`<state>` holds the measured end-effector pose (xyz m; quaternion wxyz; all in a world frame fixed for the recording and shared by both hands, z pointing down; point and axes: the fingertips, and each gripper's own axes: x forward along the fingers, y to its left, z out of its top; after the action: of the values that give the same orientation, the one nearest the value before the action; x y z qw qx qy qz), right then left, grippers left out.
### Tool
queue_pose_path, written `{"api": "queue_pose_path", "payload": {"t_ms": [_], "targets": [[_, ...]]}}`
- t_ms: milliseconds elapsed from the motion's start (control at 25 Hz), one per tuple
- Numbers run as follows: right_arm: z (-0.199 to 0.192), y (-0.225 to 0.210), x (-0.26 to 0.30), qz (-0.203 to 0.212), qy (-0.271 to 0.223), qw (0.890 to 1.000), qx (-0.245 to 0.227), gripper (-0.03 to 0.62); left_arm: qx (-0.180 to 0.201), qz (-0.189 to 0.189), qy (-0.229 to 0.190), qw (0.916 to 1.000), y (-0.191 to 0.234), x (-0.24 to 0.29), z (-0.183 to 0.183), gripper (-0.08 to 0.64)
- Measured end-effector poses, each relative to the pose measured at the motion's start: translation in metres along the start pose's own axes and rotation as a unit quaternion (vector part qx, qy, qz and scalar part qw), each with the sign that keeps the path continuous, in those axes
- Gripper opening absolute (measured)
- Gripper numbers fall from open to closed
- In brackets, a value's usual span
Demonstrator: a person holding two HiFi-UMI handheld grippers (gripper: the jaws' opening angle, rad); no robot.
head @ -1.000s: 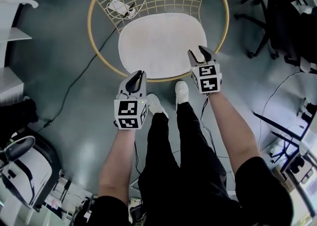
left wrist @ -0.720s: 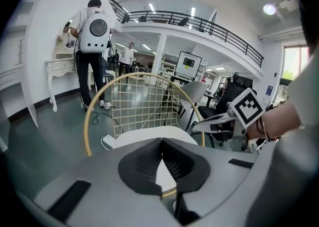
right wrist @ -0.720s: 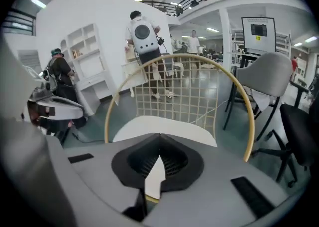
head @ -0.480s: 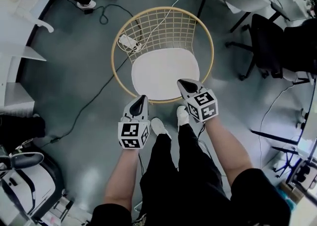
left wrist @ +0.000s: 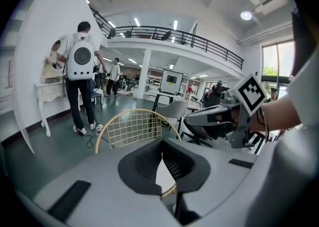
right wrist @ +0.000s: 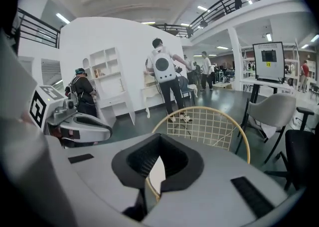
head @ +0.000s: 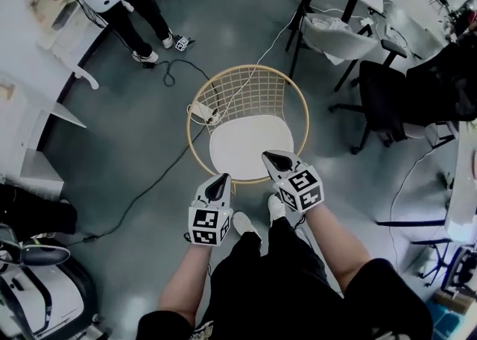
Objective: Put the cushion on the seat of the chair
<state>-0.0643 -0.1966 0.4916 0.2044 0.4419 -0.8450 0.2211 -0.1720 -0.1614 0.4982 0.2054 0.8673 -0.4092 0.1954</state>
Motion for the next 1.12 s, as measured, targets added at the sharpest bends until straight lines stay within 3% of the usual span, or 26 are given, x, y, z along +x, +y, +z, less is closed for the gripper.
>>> {"api": "queue_pose_path", "payload": {"t_ms": [400,680,1120], "targets": [[0.047,0.043,-0.075,-0.011,-0.056,0.997,-0.043,0.012,0.017,-0.009,-0.044,0.9989,-0.032,-0.048,0.038,0.017],[0.040,0.053,-0.111,0.003,-0.067,0.996,-0.056,0.012,0.019,-0.002,-0.059,0.9981,-0.059,-0.066,0.047,0.017],[0.009,0.046,-0.161,0.042,-0.063,0.995,-0.070,0.012,-0.011,0.036,-0.053,0.9979,-0.114,-0.072,0.027,0.017]]}}
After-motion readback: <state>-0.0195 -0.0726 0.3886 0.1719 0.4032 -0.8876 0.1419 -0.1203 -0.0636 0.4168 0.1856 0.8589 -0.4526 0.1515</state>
